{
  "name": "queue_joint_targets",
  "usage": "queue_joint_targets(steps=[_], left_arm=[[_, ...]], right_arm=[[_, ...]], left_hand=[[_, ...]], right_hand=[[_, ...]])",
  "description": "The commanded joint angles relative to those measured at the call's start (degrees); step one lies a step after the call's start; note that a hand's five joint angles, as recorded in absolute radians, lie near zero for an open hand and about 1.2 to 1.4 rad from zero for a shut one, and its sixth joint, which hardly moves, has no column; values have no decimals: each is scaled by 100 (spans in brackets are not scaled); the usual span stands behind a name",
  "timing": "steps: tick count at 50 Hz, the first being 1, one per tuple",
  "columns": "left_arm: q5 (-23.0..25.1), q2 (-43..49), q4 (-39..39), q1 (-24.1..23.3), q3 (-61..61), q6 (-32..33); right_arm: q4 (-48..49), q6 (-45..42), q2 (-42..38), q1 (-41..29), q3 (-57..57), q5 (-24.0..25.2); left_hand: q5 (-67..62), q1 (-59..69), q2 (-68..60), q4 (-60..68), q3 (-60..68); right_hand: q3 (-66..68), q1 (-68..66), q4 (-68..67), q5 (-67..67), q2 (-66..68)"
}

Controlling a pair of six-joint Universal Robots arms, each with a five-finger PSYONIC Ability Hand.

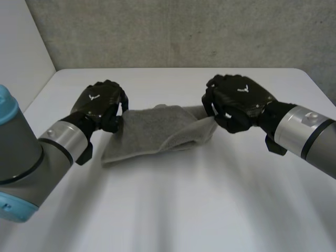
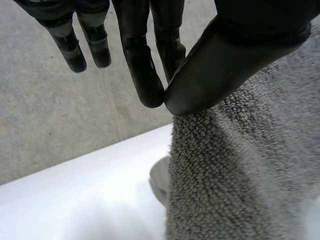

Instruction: Fold the towel.

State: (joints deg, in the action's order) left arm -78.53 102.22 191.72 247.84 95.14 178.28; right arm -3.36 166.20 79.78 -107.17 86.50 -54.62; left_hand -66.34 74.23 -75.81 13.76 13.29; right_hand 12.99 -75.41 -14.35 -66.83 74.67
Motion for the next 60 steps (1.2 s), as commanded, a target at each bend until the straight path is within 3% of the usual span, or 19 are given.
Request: queue_joint_targets(steps=[1, 5, 7, 11, 13, 15, 26, 32, 35, 37, 43, 52, 60], left_arm=[[-4, 831, 41, 115, -539, 49], [-4, 1326, 41, 116, -716, 67], [-4, 1650, 41, 124, -768, 76], [5, 1713, 50, 124, -716, 85], [5, 1661, 6, 124, -672, 85], [5, 1556, -20, 133, -637, 85], [259, 387, -3, 379, 223, 93], [733, -97, 6, 379, 926, 522], [752, -124, 6, 371, 1059, 735], [725, -89, 14, 344, 1235, 1137], [559, 490, 58, 335, 1165, 1482], [330, 1089, 348, 221, 594, 1403], [216, 1810, 507, -227, -13, 1420]], right_arm=[[466, -35, -1041, -181, -246, -75], [652, -44, -1650, -489, -458, -278], [722, -35, -2167, -638, -633, -601], [740, 26, -2476, -735, -766, -937], [740, 79, -2625, -919, -845, -1182], [740, 114, -2635, -1007, -854, -1279], [925, 343, -2556, -1175, -1038, -2219], [925, 369, -2652, -1157, -1310, -2387], [925, 387, -2644, -1122, -1354, -2405], [925, 430, -2626, -1105, -1355, -2405], [925, 895, -2398, -974, -1171, -2387], [925, 1292, -2213, -577, -898, -2290], [942, 1485, -2046, -366, -696, -2036]], left_hand=[[-366, 577, -419, -376, -329], [-366, 577, -419, -376, -329], [-366, 577, -419, -376, -329], [-83, 293, -135, -376, -329], [4438, -4228, 4386, -376, -329], [4959, -4748, 4906, -376, -329], [5250, -5040, 5197, -376, -329], [5199, -4989, 5147, -376, -329], [5199, -4989, 5147, -376, -329], [5199, -4989, 5147, -376, -329], [5250, -5039, 5197, -376, -329], [5216, -5006, 5164, -376, -329], [5199, -4989, 5147, -376, -329]], right_hand=[[-299, -459, 435, -317, 533], [-299, -459, 435, -317, 533], [-299, -459, 435, -317, 533], [-299, -459, 435, -317, 533], [-299, -459, 435, -317, 533], [-299, -459, 435, -317, 533], [-299, -459, 435, -317, 533], [-299, -459, 435, -317, 533], [-299, -459, 435, -317, 533], [-299, -459, 435, -317, 533], [-299, -459, 435, -317, 533], [-299, -459, 435, -317, 533], [-299, -459, 435, -317, 533]])
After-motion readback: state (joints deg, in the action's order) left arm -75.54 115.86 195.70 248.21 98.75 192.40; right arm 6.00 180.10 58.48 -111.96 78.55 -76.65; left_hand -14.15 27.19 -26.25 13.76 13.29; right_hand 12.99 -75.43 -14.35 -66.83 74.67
